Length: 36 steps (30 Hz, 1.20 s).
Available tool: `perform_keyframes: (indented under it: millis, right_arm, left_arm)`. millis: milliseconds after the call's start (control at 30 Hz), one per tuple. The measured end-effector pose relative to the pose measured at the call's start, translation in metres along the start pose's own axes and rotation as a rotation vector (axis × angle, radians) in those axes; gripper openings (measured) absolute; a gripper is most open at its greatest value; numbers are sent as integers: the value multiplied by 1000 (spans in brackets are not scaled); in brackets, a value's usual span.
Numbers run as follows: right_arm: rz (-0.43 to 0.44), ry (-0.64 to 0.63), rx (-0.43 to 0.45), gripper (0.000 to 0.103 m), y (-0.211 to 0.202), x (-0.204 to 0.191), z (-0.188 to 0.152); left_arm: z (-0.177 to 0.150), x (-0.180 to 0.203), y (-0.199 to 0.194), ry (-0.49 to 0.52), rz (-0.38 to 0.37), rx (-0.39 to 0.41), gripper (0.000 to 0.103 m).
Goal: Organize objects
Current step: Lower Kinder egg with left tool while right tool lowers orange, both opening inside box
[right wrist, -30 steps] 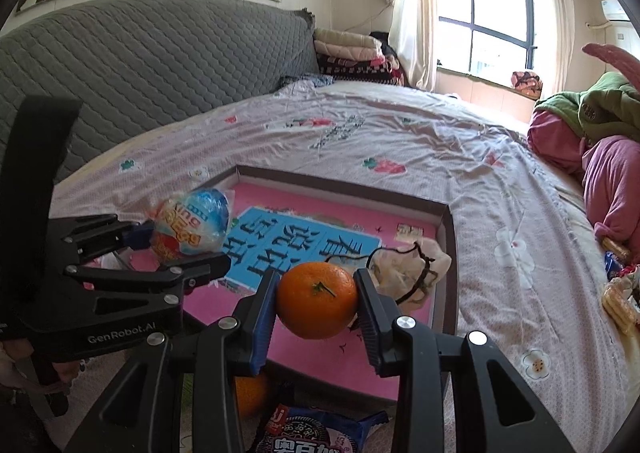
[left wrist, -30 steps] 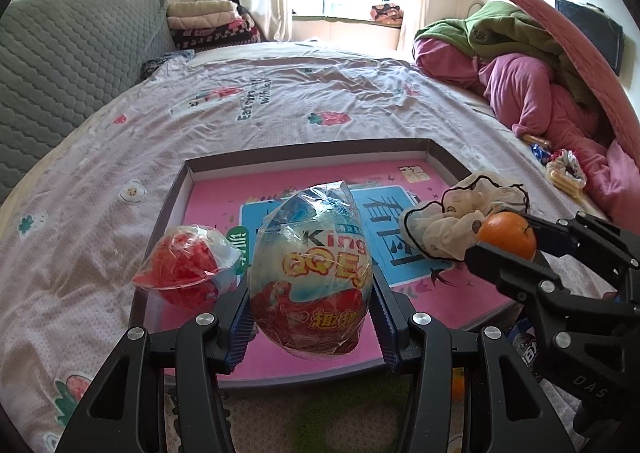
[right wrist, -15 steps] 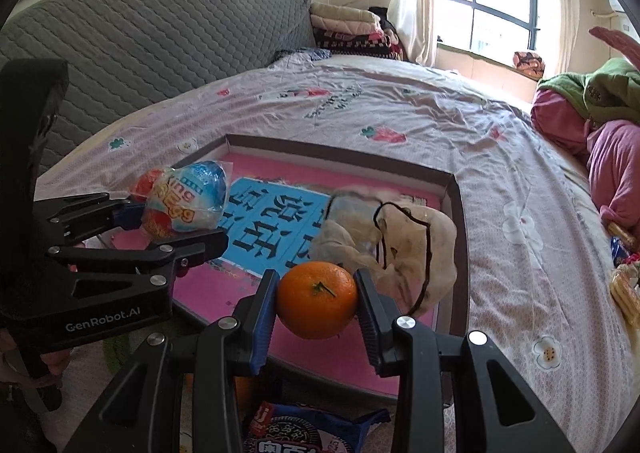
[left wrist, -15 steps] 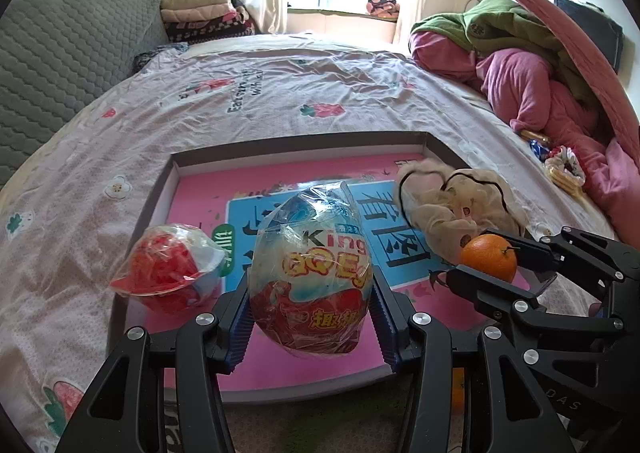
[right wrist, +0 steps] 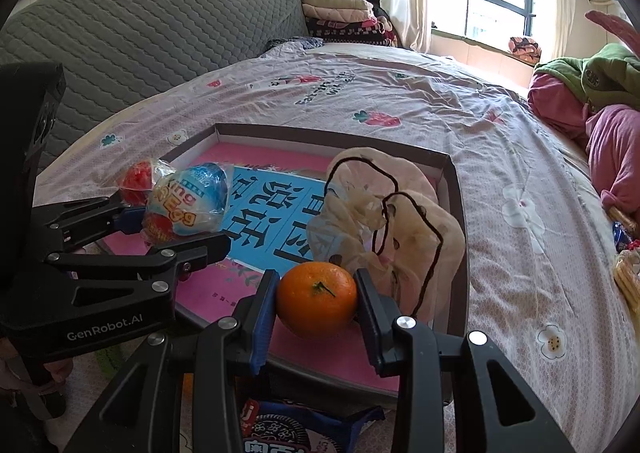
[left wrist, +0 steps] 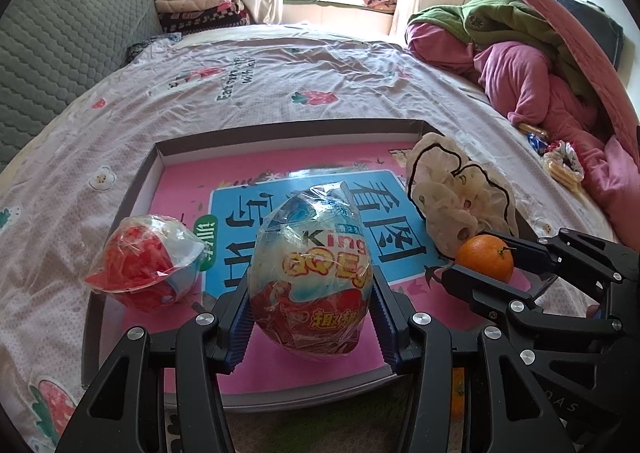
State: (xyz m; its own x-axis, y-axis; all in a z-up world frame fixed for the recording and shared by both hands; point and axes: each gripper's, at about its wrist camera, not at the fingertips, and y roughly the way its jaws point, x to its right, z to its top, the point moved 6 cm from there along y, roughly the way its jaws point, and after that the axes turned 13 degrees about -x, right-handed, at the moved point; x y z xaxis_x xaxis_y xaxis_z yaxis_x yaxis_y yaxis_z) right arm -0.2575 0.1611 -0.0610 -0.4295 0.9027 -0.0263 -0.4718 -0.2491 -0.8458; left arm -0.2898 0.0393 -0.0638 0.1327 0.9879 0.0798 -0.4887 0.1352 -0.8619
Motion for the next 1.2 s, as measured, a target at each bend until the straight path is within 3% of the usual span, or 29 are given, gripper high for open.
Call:
perform_keyframes:
  millis: [1200]
  right_arm:
    - [1,57,-28,39,6,7,-2]
  left_arm:
    - [-3,0,14,-17,-11,-47,53]
